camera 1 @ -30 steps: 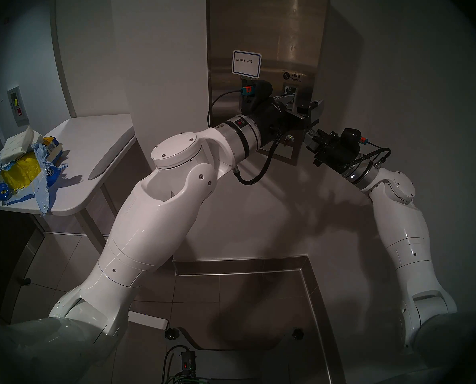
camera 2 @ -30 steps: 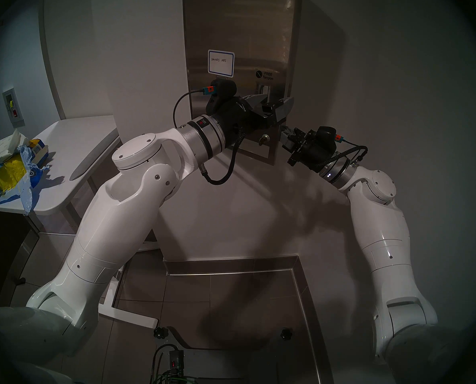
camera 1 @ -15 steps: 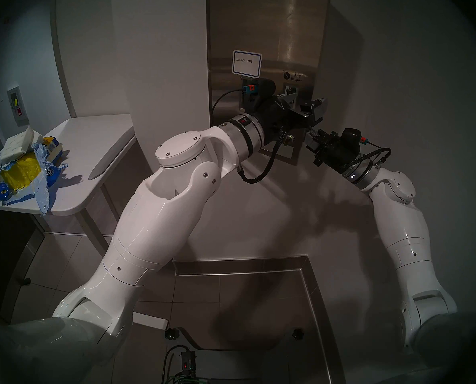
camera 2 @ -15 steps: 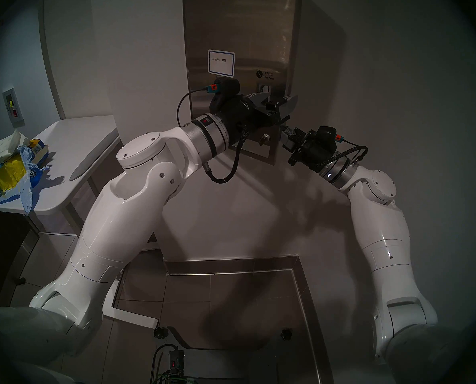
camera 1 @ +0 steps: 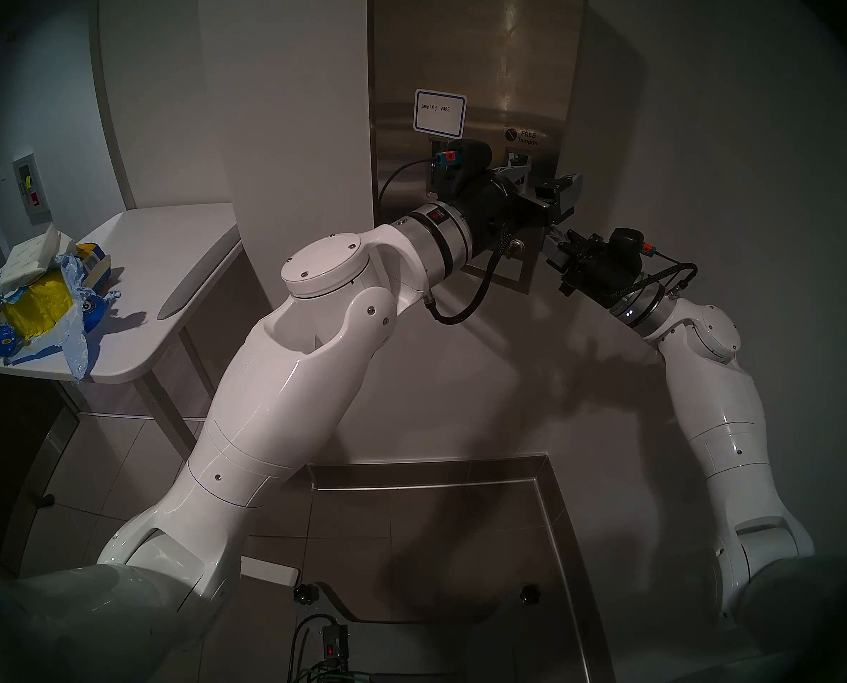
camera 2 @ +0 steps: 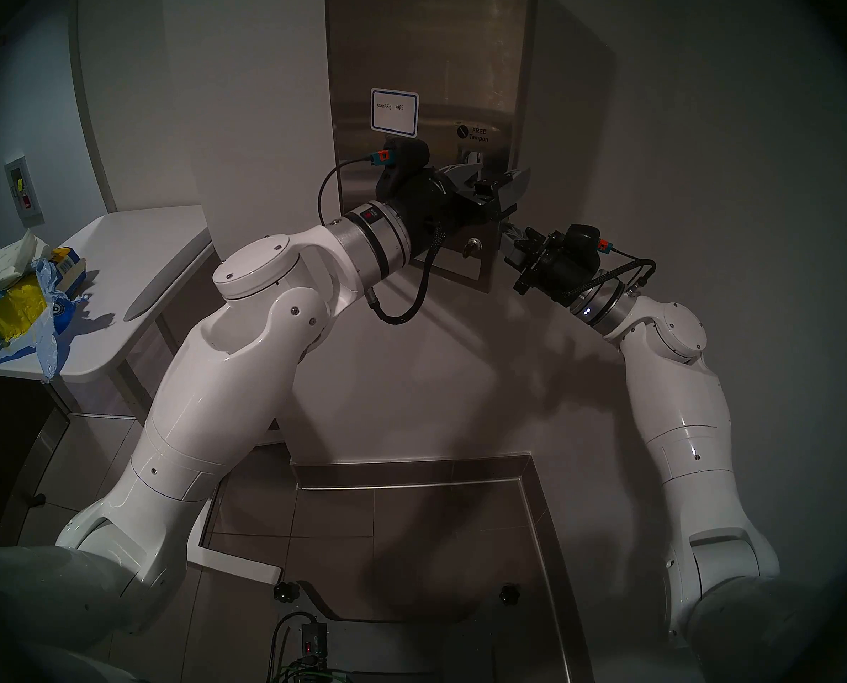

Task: Open the dispenser door, put the pads inside, close the door

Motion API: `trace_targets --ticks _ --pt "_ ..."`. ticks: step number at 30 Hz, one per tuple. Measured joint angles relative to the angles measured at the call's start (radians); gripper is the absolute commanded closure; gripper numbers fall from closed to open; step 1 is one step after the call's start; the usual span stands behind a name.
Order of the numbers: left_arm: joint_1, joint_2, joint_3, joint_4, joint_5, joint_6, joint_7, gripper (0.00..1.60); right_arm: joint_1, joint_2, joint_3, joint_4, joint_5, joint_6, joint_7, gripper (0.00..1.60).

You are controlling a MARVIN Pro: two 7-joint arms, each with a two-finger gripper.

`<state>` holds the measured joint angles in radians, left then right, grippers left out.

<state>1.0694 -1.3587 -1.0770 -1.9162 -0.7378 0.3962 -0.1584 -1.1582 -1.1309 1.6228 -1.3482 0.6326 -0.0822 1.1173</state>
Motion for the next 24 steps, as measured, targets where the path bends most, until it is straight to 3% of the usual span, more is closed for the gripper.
trace_targets --ticks 24 --pt "0.013 0.027 -0.028 -0.015 0.017 0.007 -0.003 0.00 0.000 -0.007 -0.001 -0.002 0.000 0.000 0.013 1.60"
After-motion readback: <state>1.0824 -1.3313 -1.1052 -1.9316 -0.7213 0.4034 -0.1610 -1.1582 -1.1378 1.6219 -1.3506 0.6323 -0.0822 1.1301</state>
